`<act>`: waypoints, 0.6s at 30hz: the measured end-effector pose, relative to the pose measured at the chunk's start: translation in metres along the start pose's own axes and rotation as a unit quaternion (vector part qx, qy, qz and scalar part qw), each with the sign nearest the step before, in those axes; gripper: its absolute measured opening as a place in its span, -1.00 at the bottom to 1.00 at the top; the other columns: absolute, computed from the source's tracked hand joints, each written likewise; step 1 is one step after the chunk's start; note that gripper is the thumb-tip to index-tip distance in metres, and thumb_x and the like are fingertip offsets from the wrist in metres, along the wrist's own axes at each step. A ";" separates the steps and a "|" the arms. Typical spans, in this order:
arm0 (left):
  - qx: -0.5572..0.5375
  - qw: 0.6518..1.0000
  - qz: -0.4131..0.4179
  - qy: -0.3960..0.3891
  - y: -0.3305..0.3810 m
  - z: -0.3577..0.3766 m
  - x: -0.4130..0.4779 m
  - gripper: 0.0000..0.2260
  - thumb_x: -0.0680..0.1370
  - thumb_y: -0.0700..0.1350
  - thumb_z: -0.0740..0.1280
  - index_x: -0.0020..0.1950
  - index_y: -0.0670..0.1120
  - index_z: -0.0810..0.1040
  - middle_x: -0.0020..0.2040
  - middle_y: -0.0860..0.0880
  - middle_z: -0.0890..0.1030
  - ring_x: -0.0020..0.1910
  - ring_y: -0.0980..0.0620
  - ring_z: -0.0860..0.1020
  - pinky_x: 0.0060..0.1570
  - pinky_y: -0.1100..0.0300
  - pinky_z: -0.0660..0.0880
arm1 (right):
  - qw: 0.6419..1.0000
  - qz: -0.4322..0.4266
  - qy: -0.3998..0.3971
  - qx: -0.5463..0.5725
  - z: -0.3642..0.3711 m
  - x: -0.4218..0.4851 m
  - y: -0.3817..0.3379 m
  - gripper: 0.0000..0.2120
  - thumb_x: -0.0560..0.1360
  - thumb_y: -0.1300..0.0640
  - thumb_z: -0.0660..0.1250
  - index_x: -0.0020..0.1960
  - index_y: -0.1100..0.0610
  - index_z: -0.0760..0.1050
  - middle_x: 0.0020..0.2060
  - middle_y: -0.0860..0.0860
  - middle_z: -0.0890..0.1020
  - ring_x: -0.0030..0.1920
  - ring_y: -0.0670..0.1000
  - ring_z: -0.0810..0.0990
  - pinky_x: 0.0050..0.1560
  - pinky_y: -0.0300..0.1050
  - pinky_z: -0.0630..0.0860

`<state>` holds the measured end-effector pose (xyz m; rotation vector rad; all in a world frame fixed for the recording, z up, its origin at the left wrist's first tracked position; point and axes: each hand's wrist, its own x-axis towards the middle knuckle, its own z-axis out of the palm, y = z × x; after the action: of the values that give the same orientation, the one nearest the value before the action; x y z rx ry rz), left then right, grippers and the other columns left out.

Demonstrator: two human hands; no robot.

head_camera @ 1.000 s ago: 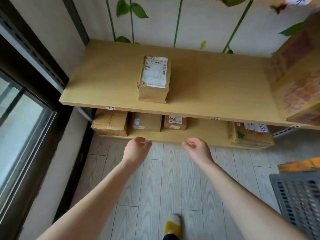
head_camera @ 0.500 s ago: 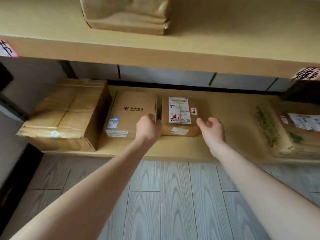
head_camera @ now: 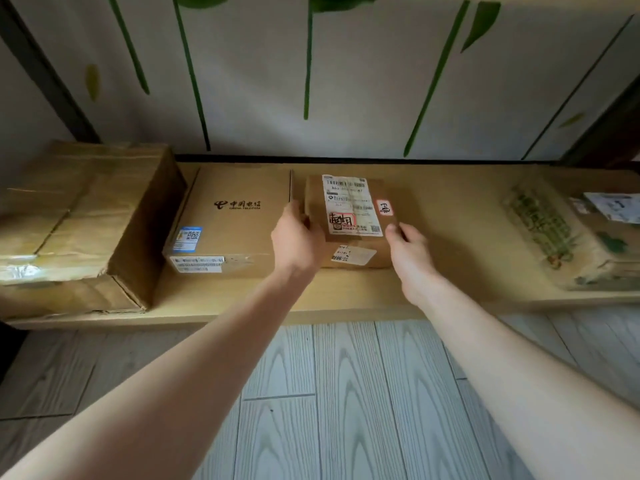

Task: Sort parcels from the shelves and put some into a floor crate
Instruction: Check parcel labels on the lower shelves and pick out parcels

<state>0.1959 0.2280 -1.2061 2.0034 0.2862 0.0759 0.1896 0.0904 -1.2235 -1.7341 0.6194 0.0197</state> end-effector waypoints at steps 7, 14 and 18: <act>-0.029 0.992 -0.122 -0.033 0.039 -0.012 -0.077 -0.72 0.48 -0.09 0.31 0.18 -0.10 0.53 0.06 -0.08 0.60 0.12 -0.09 0.53 0.20 0.00 0.49 | 0.997 0.068 0.038 0.029 -0.055 -0.097 -0.018 -0.64 0.60 0.11 0.14 0.37 0.14 0.34 0.24 0.05 0.47 0.19 0.02 0.44 0.09 -0.25 0.28; -0.058 0.973 -0.165 -0.148 0.155 -0.010 -0.213 -0.75 0.58 -0.17 0.23 0.26 -0.05 0.41 -0.04 -0.05 0.58 -0.22 0.13 0.54 -0.40 0.49 0.44 | 0.975 0.182 0.121 0.047 -0.179 -0.215 -0.049 -0.75 0.58 0.16 0.13 0.19 0.22 0.45 0.09 0.10 0.59 0.08 0.11 0.57 0.09 -0.03 0.51; -0.015 0.958 -0.161 -0.236 0.218 0.008 -0.290 -0.73 0.56 -0.16 0.24 0.27 -0.09 0.43 0.06 -0.17 0.61 -0.09 -0.03 0.53 -0.26 0.25 0.40 | 0.951 0.218 0.192 0.107 -0.266 -0.293 -0.069 -0.86 0.55 0.25 0.11 0.01 0.18 0.44 -0.02 0.09 0.61 -0.02 0.07 0.59 -0.05 -0.11 0.53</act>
<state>-0.0470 0.0639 -0.9929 1.8548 0.2943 -0.5924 -0.1156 -0.0289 -0.9914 -1.3686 1.2395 -0.0754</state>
